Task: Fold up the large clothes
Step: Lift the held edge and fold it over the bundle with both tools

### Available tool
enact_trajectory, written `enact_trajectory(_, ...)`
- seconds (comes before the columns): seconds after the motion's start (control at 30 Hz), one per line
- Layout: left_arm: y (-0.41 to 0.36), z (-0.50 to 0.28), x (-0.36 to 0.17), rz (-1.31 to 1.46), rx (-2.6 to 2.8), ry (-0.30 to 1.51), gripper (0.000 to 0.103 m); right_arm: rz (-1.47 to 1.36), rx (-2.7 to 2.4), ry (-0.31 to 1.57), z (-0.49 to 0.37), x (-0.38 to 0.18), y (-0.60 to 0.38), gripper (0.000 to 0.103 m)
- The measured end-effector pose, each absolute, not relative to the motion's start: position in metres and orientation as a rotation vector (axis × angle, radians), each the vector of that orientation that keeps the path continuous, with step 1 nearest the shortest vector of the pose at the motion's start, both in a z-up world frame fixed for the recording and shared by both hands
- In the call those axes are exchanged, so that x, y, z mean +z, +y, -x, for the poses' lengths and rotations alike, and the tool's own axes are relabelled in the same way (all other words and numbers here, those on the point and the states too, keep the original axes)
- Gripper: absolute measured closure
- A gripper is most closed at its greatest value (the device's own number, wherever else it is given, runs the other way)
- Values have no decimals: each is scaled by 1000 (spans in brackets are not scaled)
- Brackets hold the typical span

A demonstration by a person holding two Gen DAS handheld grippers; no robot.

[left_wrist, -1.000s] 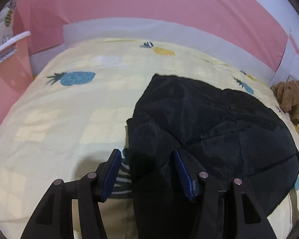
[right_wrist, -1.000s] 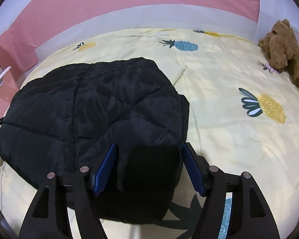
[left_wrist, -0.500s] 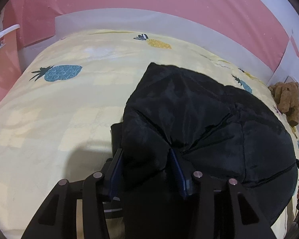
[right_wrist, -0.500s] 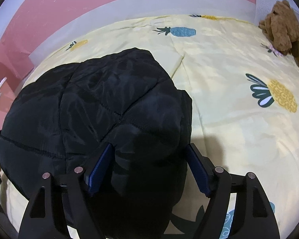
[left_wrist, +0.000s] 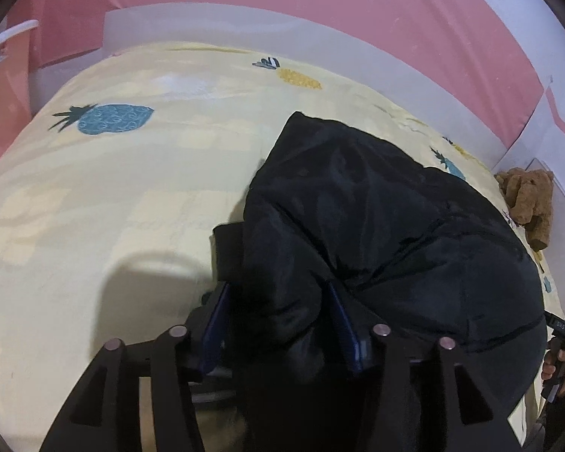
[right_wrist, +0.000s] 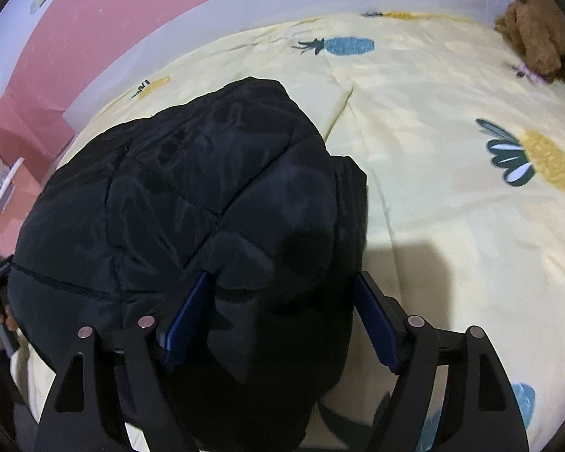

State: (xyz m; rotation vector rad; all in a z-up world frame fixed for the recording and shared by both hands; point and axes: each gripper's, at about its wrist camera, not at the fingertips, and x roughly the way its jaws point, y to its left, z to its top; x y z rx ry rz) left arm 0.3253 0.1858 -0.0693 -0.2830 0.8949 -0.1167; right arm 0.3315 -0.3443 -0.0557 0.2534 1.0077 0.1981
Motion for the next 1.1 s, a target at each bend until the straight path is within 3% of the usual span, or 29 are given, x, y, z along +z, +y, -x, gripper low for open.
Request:
enact_trajectory(0.1,186,-336,-75,294,-123,910,40,-315,233,1026,-341,-69,-354,18)
enact_trajectory(0.27,192,-347,-86,356,-140,930,33,-381,265,1040,-350,-80,-355,17)
enact_trajectory(0.4,195,-341,-91,406,-158,924,33,-379,289,1044,-341,-76,-353,27)
enact_trajectory(0.73,192,-362,-100,429,-198,928,32,-413,351,1059,-376,-86,-349,27)
enact_trajectory(0.8,189,-365,-99,422,-187,922,33,-413,366,1056,-376,-88,-349,37)
enact_trajectory(0.83,186,-362,-98,414,-183,921,34,-417,378,1052,-376,-87,-348,41)
enact_trajectory(0.9,181,-359,-95,392,-186,912,47,-399,388,1042,-375,-81,-343,56)
enact_trajectory(1.1,166,-347,-65,303,-122,884,77,-347,367,1006,-367,-56,-336,76)
